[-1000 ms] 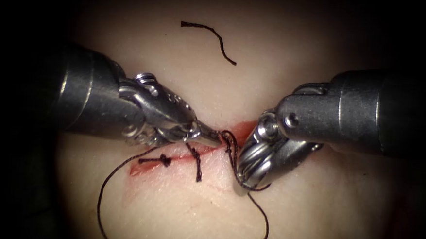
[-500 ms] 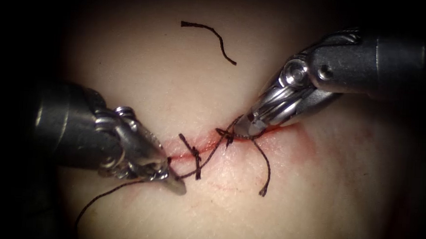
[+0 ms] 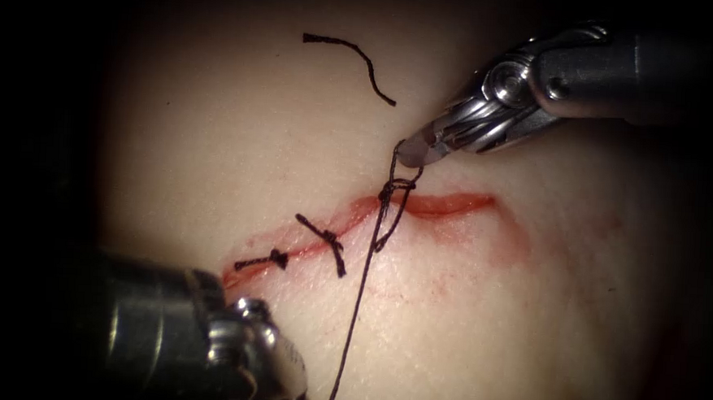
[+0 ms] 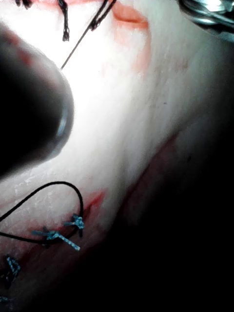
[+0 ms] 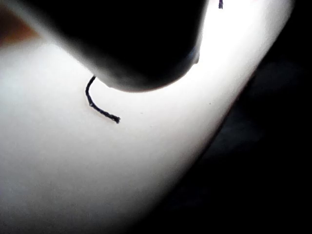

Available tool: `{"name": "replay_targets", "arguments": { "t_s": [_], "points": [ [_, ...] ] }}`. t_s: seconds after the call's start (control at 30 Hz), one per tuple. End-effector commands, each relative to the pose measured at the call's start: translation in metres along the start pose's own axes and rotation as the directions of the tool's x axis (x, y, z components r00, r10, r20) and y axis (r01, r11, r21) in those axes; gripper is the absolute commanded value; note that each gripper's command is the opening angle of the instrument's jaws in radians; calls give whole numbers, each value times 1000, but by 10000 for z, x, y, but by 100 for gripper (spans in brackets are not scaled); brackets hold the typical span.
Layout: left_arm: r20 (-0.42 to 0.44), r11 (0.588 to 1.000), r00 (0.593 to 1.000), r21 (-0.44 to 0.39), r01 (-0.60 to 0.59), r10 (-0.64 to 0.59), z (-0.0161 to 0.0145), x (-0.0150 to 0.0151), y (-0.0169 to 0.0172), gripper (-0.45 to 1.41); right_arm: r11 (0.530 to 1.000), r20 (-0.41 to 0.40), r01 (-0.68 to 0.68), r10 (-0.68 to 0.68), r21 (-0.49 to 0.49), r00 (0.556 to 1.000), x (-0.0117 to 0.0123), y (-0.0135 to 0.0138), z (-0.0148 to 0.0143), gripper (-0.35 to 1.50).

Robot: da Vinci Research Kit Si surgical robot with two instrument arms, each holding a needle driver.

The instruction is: Wound Closure

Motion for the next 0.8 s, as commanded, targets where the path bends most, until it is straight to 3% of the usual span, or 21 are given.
{"name": "replay_targets", "arguments": {
  "t_s": [0.03, 0.1, 0.13, 0.17, 0.2, 0.23, 0.27, 0.3, 0.33, 0.37, 0.4, 0.43, 0.53, 0.57, 0.67, 0.8],
  "points": [
    [6, 1000, 1000, -5, -1, 1, 7, 3, -1, -45, 997, -15, 82, -82, 8, 997, 12, -4, 9, -35],
    [28, 1000, 1000, -27, -3, 4, 9, 4, 1, -45, 949, -41, 310, -308, 49, 950, 18, -3, 13, -35],
    [28, 1000, 1000, -27, -3, 4, 9, 4, 1, -45, 949, -41, 310, -308, 49, 950, 18, -3, 13, -35],
    [25, 1000, 1000, -29, -7, 8, 10, 3, 1, -45, 876, -65, 479, -475, 61, 877, 23, -2, 12, -35],
    [25, 1000, 1000, -29, -7, 8, 10, 3, 1, -45, 876, -65, 479, -475, 61, 877, 23, -2, 12, -35],
    [32, 1000, 999, -30, -3, 4, 10, 3, 1, -45, 837, -72, 543, -539, 64, 839, 25, -1, 12, -35],
    [43, 1000, 999, -28, -2, 3, 10, 1, 1, -45, 680, -91, 732, -727, 43, 681, 31, 4, 12, -35],
    [43, 1000, 999, -28, -2, 3, 10, 1, 1, -45, 680, -91, 732, -727, 43, 681, 31, 4, 12, -35],
    [52, 1000, 999, -29, -7, 8, 12, -1, 1, -45, 532, -78, 846, -843, 32, 532, 34, 6, 14, -35],
    [53, 999, 998, -32, -11, 13, 12, -2, 1, -45, 479, -57, 877, -875, 38, 480, 35, 8, 14, -35],
    [59, 999, 998, -36, -10, 13, 15, -4, 3, -45, 337, -5, 942, -942, 2, 337, 35, 10, 14, -35],
    [63, 999, 998, -43, -16, 19, 18, -6, 5, -45, 225, 55, 974, -972, -37, 227, 33, 13, 14, -35],
    [77, 997, 997, -66, -26, 31, 26, -10, 11, -45, 95, 109, 995, -989, -41, 99, 27, 21, 18, -35],
    [96, 996, 995, -89, -25, 34, 33, -12, 17, -45, 6, 140, 1000, -990, -10, 8, 22, 25, 24, -35],
    [108, 991, 993, -128, -24, 38, 39, -15, 28, -45, -106, 162, 994, -981, 15, -107, 10, 29, 35, -35],
    [137, 976, 989, -218, -18, 49, 48, -20, 51, -45, -298, 165, 948, -935, 113, -313, -14, 31, 52, -35]
  ]
}}
